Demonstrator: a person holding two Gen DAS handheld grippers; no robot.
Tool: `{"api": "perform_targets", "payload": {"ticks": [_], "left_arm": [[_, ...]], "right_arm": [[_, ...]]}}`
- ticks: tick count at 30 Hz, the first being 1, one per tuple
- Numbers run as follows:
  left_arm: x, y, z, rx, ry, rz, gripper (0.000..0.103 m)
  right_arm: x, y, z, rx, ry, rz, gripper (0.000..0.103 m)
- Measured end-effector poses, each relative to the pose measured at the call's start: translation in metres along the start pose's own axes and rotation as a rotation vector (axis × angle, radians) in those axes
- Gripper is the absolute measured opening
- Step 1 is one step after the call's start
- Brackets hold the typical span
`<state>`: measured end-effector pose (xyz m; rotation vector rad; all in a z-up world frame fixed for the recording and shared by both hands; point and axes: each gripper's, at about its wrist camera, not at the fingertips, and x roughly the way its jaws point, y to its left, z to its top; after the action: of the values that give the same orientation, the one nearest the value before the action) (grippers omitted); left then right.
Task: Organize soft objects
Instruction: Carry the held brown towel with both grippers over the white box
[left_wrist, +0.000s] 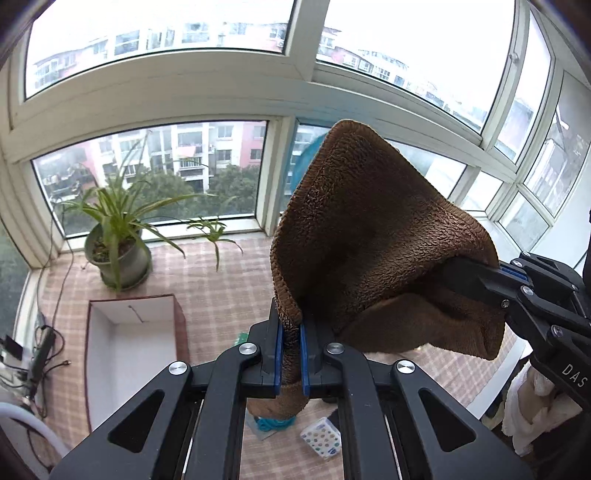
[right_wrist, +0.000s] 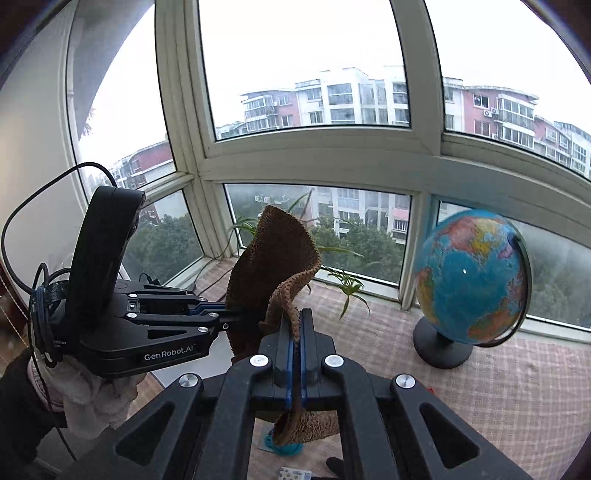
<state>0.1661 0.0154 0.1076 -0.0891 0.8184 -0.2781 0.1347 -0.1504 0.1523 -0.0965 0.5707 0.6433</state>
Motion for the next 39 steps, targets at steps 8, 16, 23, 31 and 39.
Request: {"api": "perform_targets", "payload": {"ticks": [8, 16, 23, 31, 39], "left_arm": [[-0.051, 0.069, 0.003, -0.060, -0.049, 0.130, 0.006], [-0.084, 0.134, -0.002, -0.120, -0.091, 0.209, 0.006], [-0.083, 0.183, -0.009, -0.215, -0.072, 0.190, 0.006], [-0.037, 0.207, -0.016, -0.257, 0.005, 0.138, 0.006], [0.010, 0.229, -0.010, -0.276, 0.023, 0.147, 0.006]], "right_arm": [[0.039, 0.065, 0.043, -0.070, -0.004, 0.082, 0.002], [0.088, 0.129, 0.079, -0.138, -0.011, 0.130, 0.002], [0.133, 0.147, 0.085, -0.121, 0.035, 0.133, 0.002], [0.191, 0.139, 0.080, -0.065, 0.090, 0.094, 0.002], [0.250, 0.115, 0.072, 0.009, 0.136, 0.058, 0.002]]}}
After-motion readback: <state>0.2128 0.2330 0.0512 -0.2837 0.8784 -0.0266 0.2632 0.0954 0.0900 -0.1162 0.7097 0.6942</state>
